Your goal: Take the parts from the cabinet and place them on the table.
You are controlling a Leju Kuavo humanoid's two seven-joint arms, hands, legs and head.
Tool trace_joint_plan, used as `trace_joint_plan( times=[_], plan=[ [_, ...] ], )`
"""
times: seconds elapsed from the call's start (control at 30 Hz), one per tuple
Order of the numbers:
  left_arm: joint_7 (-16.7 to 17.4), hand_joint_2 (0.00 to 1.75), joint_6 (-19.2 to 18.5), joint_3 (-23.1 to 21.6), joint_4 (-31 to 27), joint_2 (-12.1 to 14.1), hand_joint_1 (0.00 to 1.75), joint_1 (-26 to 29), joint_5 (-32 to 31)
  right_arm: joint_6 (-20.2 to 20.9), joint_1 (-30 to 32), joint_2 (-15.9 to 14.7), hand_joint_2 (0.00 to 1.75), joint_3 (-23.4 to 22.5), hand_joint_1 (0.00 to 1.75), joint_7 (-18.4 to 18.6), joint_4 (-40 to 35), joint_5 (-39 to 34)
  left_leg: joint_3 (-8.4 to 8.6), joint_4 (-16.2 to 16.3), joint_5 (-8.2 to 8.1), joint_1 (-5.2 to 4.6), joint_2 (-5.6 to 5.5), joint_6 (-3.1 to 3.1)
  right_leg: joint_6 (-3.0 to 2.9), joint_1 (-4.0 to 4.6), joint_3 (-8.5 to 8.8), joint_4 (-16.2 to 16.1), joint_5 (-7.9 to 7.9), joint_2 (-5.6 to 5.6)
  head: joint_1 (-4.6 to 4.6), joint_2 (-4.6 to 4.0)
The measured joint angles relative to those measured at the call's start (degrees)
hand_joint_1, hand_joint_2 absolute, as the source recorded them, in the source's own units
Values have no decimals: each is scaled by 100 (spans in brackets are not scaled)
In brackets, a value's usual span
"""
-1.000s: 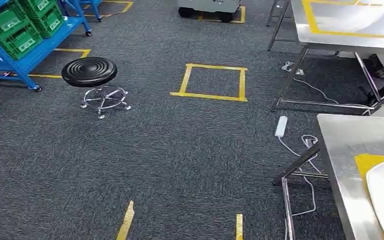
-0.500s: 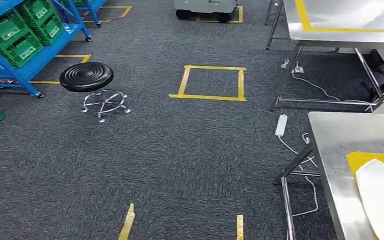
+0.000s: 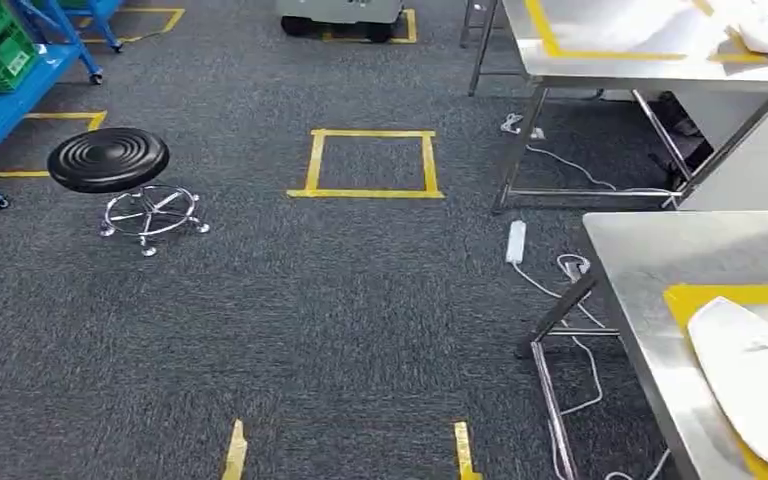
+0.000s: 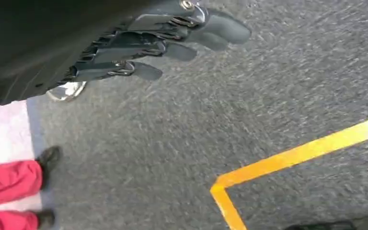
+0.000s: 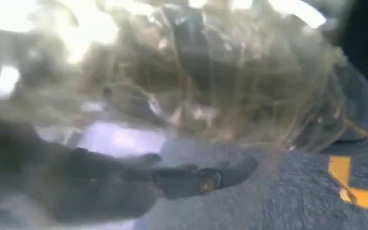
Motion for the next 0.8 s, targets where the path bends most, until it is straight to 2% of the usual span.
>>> trace_joint_plan(
  times=[0.03, 0.07, 0.1, 0.17, 0.2, 0.23, 0.27, 0.3, 0.33, 0.37, 0.4, 0.43, 0.47, 0.5, 0.53, 0.57, 0.6, 0.67, 0.7, 0.73, 0.77, 0.8],
  plan=[
    [0, 0, 0, 0, 0, 30, 0, 0, 0, 2, 18, 15, 0, 0, 0, 0, -4, 0, 4, -29, 23, -15, 54, 78, 32, -40, -29, 0, -16, -27, 4, 0],
    [0, 0, 0, 0, -2, 39, 0, -7, -2, 9, 16, 13, 0, 4, 0, 0, -7, 2, 5, -37, 30, -35, 105, 143, -4, -21, -64, 123, -100, -282, 18, 0],
    [0, 0, 0, 2, -2, 46, 0, -5, -2, 9, -2, 13, 0, 4, 0, 13, -7, 2, -8, -38, 33, -63, 139, 186, -36, 11, -205, 417, -289, -425, 41, 0],
    [0, 0, 0, 2, -2, 46, 0, -1, -2, 7, -23, 13, 0, 0, 0, 9, -7, 2, -31, -38, 36, -121, 262, 228, -73, 65, -654, 1348, -752, -469, 52, 0],
    [-2, 0, 0, 2, -2, 41, 0, -2, -2, -2, -23, 13, 0, -2, 0, -20, -7, 2, -35, -38, 36, -146, 318, 240, -99, 89, -821, 1707, -874, -468, 55, 0],
    [0, 0, 0, 0, -2, 35, 0, 0, -4, -2, -12, 13, 0, 0, 0, -20, -7, 0, -35, -38, 31, -169, 376, 249, -128, 117, -873, 1816, -850, -469, 50, 0],
    [0, 0, 0, -2, -4, 37, 0, 0, -4, -2, -4, 13, 0, 2, 0, -20, -7, 0, -32, -38, 27, -180, 421, 254, -165, 139, -783, 1661, -704, -473, 55, 0],
    [0, 0, 0, 0, -4, 37, 0, -3, -4, -2, -1, 13, 0, 4, 0, -15, -7, 0, -20, -38, 22, -191, 468, 259, -205, 158, -573, 1260, -471, -492, 52, 0],
    [-2, 0, 0, 0, -9, 37, 0, -5, -4, 0, 0, 13, 0, 4, 0, 15, -7, 0, -5, -38, 17, -194, 509, 257, -240, 177, -296, 752, -246, -564, 52, 0],
    [-2, 0, 0, 0, -13, 37, 0, -5, -4, -2, -11, 13, 0, 4, 0, 15, -7, 2, 21, -38, 7, -200, 540, 241, -278, 208, -23, 255, -107, -802, 52, 0],
    [-2, 0, 0, 0, -13, 37, 0, -4, -4, -2, -31, 13, 0, 4, 0, 17, -7, 2, 24, -23, -14, -249, 580, 207, -265, 270, 14, 131, -200, -1004, 54, 0],
    [-2, 0, 0, 0, -15, 39, 0, -4, -7, -2, -37, 13, 0, 2, 0, 15, -7, 2, 36, -36, -12, -231, 602, 173, -258, 276, 0, 112, -161, -887, 35, 0],
    [-2, 0, 0, 0, -15, 39, 0, -7, -7, -2, -31, 13, 0, 0, 0, -7, -7, 2, 60, -62, -5, -227, 653, 141, -268, 290, -13, 105, -156, -839, 39, 0],
    [-2, 0, 0, -2, -18, 37, 0, -7, -9, -7, -23, 9, 0, -2, 0, -20, -7, 2, 95, -102, 3, -210, 701, 108, -294, 306, -17, 99, -147, -785, 42, 0],
    [-2, 0, 0, -4, -22, 37, 0, -13, -20, -7, -19, 4, 0, 0, 0, -20, -7, 0, 127, -113, -6, -205, 738, 64, -345, 291, 6, 36, -114, -730, 39, 0],
    [-2, 0, 0, -4, -26, 37, 0, -16, -24, -7, -14, 0, 0, 0, 0, -20, -7, 2, 126, -65, -71, -179, 584, 34, -399, 265, 103, -4, -71, -694, 29, 0],
    [-4, 0, 0, -4, -28, 37, 0, -15, -28, -7, -23, 0, 0, 2, 0, -18, -7, 0, 48, 115, -252, -181, 406, 43, -437, 264, 106, -21, -49, -649, 22, 0],
    [-4, 0, 0, -7, -28, 41, 0, -3, -33, -9, -30, 0, 0, 2, 0, -15, -7, 0, -312, 922, -685, -195, 282, 48, -468, 285, 96, -21, -39, -534, 2, 0],
    [-4, 0, 0, -11, -28, 41, 0, 7, -33, -9, -31, 0, 0, 0, 0, -18, -7, 0, -503, 1312, -810, -197, 268, 53, -476, 303, 96, -21, -40, -469, 7, 0],
    [-4, 0, 0, -13, -28, 41, 0, 11, -35, -11, -31, 0, 0, 2, 0, -17, -7, -4, -621, 1510, -804, -200, 262, 68, -477, 319, 101, -21, -41, -394, 9, 0],
    [-4, 0, 0, -15, -28, 39, 0, 11, -35, -11, -27, 0, 0, 2, 0, -17, -7, -7, -611, 1431, -652, -213, 260, 91, -479, 331, 116, -20, -42, -322, 9, 0],
    [-4, 0, 0, -17, -28, 41, 0, 10, -35, -13, -29, 0, 0, 2, 0, -17, -7, -7, -513, 1166, -405, -229, 251, 120, -483, 336, 130, -20, -45, -256, 9, 0]
  ],
)
